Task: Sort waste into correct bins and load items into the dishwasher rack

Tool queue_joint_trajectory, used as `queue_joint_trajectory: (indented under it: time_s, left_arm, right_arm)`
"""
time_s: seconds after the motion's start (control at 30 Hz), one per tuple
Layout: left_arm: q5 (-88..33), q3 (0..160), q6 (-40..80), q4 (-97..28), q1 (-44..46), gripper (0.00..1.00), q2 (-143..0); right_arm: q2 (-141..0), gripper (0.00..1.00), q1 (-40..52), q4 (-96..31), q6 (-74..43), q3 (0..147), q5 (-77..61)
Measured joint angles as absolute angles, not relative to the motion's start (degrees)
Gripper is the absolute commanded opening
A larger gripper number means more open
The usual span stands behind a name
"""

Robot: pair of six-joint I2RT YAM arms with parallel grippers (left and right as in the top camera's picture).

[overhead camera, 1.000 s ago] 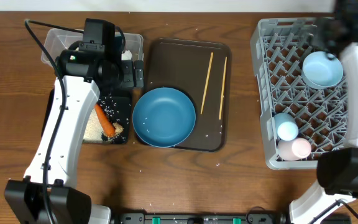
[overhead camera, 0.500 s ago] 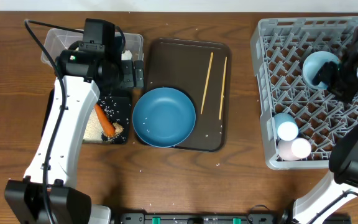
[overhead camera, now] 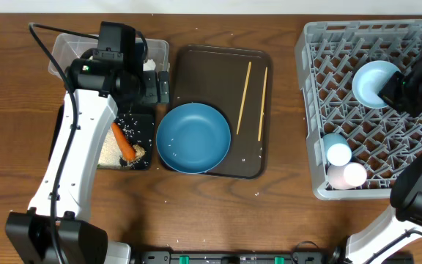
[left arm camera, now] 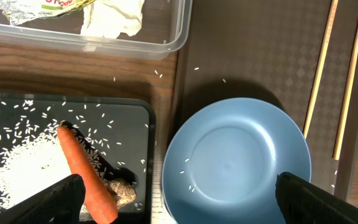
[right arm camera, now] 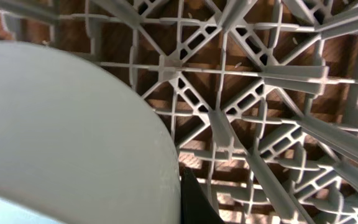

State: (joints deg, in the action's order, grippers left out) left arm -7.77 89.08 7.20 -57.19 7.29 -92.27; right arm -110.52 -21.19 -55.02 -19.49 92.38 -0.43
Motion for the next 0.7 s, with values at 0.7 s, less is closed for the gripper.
queue_joint_trajectory:
  time_s: [0.7]
  left_arm:
    - [-7.7, 89.1, 7.2, -57.1, 7.3, 0.98, -92.3]
  right_arm:
    - [-100.8, 0.01, 1.4, -48.1, -7.3, 98.1, 52.1]
